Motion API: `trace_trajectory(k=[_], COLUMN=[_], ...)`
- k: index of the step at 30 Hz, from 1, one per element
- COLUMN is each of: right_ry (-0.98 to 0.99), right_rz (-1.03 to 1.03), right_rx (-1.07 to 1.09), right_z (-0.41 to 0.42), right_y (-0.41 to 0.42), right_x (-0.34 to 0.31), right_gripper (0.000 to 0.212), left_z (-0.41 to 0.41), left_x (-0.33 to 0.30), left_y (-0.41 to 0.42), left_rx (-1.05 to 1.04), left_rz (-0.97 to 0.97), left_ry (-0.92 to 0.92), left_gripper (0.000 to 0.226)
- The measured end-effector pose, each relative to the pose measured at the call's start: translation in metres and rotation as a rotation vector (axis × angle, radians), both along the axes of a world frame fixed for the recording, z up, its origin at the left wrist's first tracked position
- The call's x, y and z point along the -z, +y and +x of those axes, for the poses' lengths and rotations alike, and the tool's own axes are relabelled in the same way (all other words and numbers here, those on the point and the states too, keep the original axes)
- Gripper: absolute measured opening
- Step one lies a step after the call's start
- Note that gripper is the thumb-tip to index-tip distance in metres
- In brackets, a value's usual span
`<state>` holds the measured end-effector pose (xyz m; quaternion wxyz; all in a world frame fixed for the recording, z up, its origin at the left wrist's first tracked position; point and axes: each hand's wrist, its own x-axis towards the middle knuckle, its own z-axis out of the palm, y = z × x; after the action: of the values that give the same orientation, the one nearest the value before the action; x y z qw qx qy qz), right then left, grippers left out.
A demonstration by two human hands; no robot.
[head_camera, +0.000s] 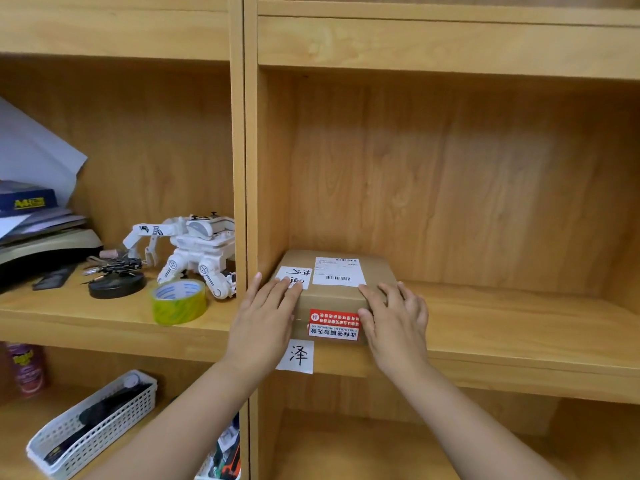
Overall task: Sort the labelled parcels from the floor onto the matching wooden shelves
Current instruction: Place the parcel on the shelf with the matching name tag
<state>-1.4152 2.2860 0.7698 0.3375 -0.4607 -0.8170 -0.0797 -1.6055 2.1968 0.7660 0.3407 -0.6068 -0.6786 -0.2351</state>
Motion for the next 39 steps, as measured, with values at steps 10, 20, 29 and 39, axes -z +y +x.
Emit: trace_trajectory(k=[10, 20, 29, 39], right_ry=[-0.018, -0.032, -0.019, -0.062], right_rz=[-0.038, -0.002, -0.032, -0.01], right_rx=[0.022, 0.041, 0.079, 0.323], right_z=[-0.018, -0.025, -0.019, 0.034], right_y=[0.02, 0.029, 0.012, -0.031], right_x=[-0.003, 0.001, -0.003, 0.023], right_gripper=[0.04, 0.04, 0.061, 0.071], left_z=[-0.014, -0.019, -0.009, 0.062], left_x=[0.003, 0.007, 0.008, 0.022], left_y=[0.013, 0.021, 0.02, 0.05], left_rx=[-0.09, -0.138, 0.004, 0.407], left_rz=[-0.122, -0.107, -0.092, -0.005], left_ry=[0.086, 0.15, 0.12, 0.09], left_gripper=[0.075, 0.068, 0.087, 0.066])
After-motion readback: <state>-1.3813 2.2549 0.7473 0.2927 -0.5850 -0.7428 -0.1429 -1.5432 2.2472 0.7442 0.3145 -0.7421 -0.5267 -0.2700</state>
